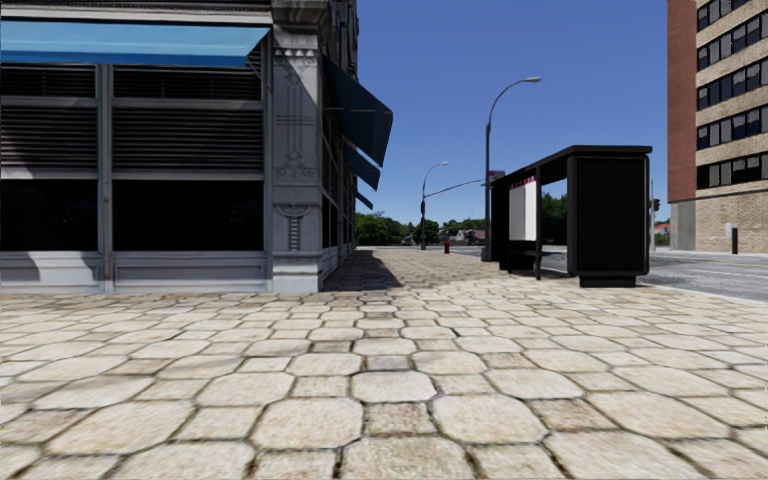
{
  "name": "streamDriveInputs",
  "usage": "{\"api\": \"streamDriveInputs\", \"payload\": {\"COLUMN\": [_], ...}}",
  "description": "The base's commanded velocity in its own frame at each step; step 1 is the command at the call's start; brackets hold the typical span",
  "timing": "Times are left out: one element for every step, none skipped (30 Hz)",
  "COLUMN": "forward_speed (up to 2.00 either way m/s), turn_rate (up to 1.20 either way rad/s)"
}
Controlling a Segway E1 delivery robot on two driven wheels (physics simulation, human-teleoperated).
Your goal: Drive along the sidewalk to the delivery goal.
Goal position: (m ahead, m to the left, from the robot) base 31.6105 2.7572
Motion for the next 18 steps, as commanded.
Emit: {"api": "streamDriveInputs", "payload": {"forward_speed": [2.0, 2.0, 2.0, 2.0, 2.0, 2.0, 2.0, 2.0, 2.0, 2.0, 2.0, 2.0, 2.0, 2.0, 2.0, 2.0, 2.0, 2.0], "turn_rate": [0.0, 0.0, 0.0, 0.0, 0.0, 0.0, 0.0, 0.0, 0.0, 0.0, 0.0, 0.0, 0.0, -0.01, -0.02, -0.03, -0.03, -0.03]}}
